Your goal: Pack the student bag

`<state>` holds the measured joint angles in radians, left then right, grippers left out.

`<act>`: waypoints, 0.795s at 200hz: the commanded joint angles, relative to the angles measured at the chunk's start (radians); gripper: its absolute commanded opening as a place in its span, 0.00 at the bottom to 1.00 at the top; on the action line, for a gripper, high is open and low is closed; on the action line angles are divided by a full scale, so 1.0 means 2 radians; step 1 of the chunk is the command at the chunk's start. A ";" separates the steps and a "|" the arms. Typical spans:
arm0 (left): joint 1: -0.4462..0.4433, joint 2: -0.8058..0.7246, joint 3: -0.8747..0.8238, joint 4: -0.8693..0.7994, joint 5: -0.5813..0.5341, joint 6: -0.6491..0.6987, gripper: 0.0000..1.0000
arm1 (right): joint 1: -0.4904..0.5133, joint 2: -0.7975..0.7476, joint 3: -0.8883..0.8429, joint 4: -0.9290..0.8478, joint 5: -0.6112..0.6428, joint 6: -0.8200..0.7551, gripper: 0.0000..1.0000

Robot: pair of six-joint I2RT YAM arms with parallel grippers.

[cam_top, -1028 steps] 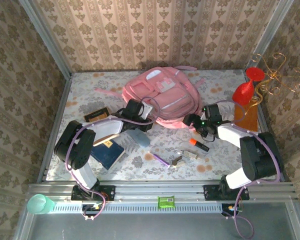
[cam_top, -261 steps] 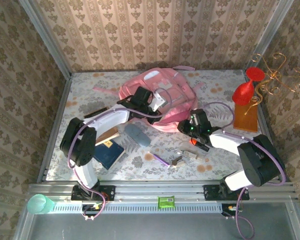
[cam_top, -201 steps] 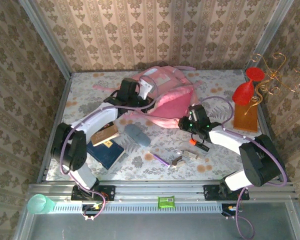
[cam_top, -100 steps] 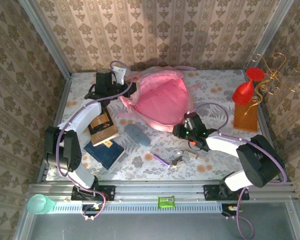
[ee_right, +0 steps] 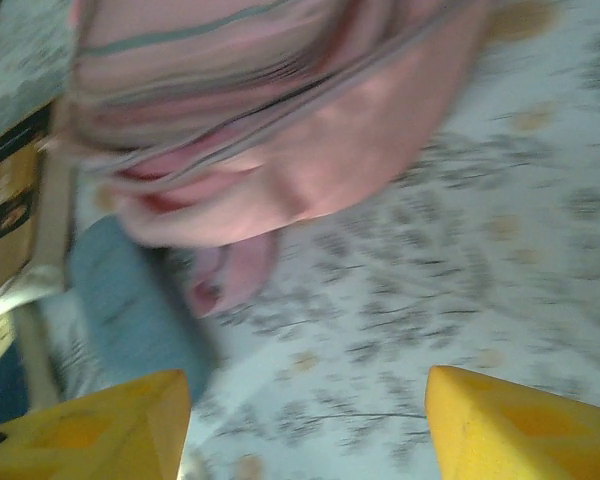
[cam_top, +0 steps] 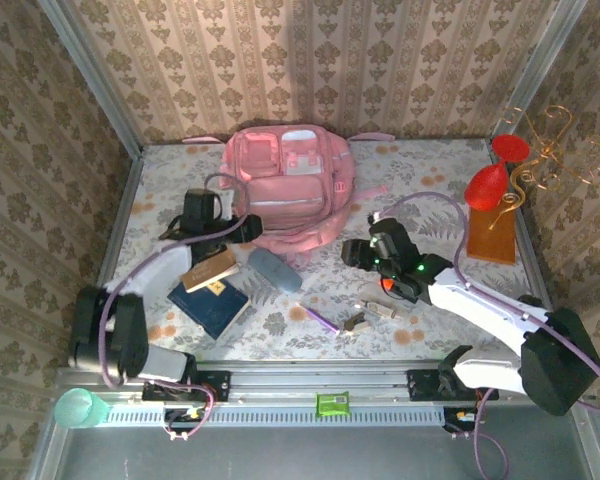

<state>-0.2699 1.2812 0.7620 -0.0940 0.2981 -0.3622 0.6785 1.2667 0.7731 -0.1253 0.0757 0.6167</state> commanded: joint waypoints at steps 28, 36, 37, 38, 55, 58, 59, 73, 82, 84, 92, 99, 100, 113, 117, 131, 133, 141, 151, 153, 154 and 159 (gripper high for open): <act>0.044 -0.134 -0.126 -0.068 -0.168 -0.086 0.77 | 0.115 0.173 0.139 0.023 -0.060 -0.030 0.71; 0.066 -0.143 -0.132 -0.071 -0.175 -0.083 0.78 | 0.118 0.200 0.167 0.020 -0.071 -0.038 0.73; 0.070 -0.144 -0.132 -0.072 -0.176 -0.082 0.78 | 0.118 0.203 0.171 0.021 -0.072 -0.039 0.73; 0.074 -0.145 -0.132 -0.072 -0.176 -0.082 0.78 | 0.118 0.206 0.175 0.022 -0.073 -0.039 0.73; 0.132 -0.141 -0.129 -0.059 -0.171 -0.081 0.79 | 0.119 0.257 0.222 0.044 -0.099 -0.041 0.75; 0.140 -0.139 -0.126 -0.054 -0.168 -0.082 0.79 | 0.120 0.266 0.232 0.047 -0.102 -0.040 0.75; 0.143 -0.138 -0.126 -0.052 -0.167 -0.082 0.79 | 0.120 0.269 0.235 0.048 -0.104 -0.039 0.76; 0.168 -0.117 -0.115 -0.027 -0.173 -0.080 0.80 | 0.119 0.313 0.281 0.046 -0.111 -0.034 0.78; 0.179 -0.095 -0.104 -0.018 -0.181 -0.074 0.80 | 0.120 0.342 0.315 0.043 -0.113 -0.032 0.80; 0.180 -0.089 -0.101 -0.017 -0.182 -0.072 0.80 | 0.120 0.349 0.321 0.042 -0.113 -0.032 0.80; 0.188 -0.068 -0.091 -0.014 -0.181 -0.069 0.80 | 0.121 0.373 0.348 0.036 -0.111 -0.027 0.82; 0.193 -0.048 -0.085 -0.010 -0.172 -0.068 0.80 | 0.122 0.395 0.369 0.032 -0.114 -0.025 0.82; 0.194 -0.045 -0.084 -0.009 -0.170 -0.068 0.80 | 0.121 0.398 0.374 0.031 -0.114 -0.024 0.82; 0.199 -0.014 -0.079 0.009 -0.132 -0.068 0.80 | 0.121 0.439 0.422 0.012 -0.116 -0.017 0.83; 0.200 -0.005 -0.076 0.013 -0.118 -0.068 0.80 | 0.122 0.455 0.440 0.003 -0.121 -0.016 0.83; 0.199 0.021 -0.067 0.015 -0.088 -0.060 0.80 | 0.122 0.491 0.487 -0.025 -0.121 -0.008 0.81; 0.200 0.024 -0.065 0.015 -0.087 -0.059 0.80 | 0.122 0.495 0.493 -0.028 -0.120 -0.007 0.81; 0.200 0.036 -0.063 0.013 -0.085 -0.055 0.79 | 0.122 0.510 0.511 -0.037 -0.111 -0.005 0.81; 0.200 0.046 -0.063 0.011 -0.084 -0.057 0.79 | 0.122 0.525 0.531 -0.046 -0.099 -0.003 0.80; 0.200 0.048 -0.063 0.011 -0.082 -0.058 0.79 | 0.122 0.528 0.534 -0.047 -0.098 -0.003 0.80; 0.200 0.048 -0.063 0.011 -0.080 -0.058 0.78 | 0.122 0.529 0.535 -0.048 -0.097 -0.004 0.80; 0.200 0.052 -0.065 0.013 -0.074 -0.059 0.78 | 0.122 0.537 0.546 -0.051 -0.093 -0.004 0.80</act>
<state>0.1257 1.3560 0.6113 -0.0868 0.0753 -0.4973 0.9230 2.2787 1.7737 -0.1291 -0.1421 0.5896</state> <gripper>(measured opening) 0.788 0.805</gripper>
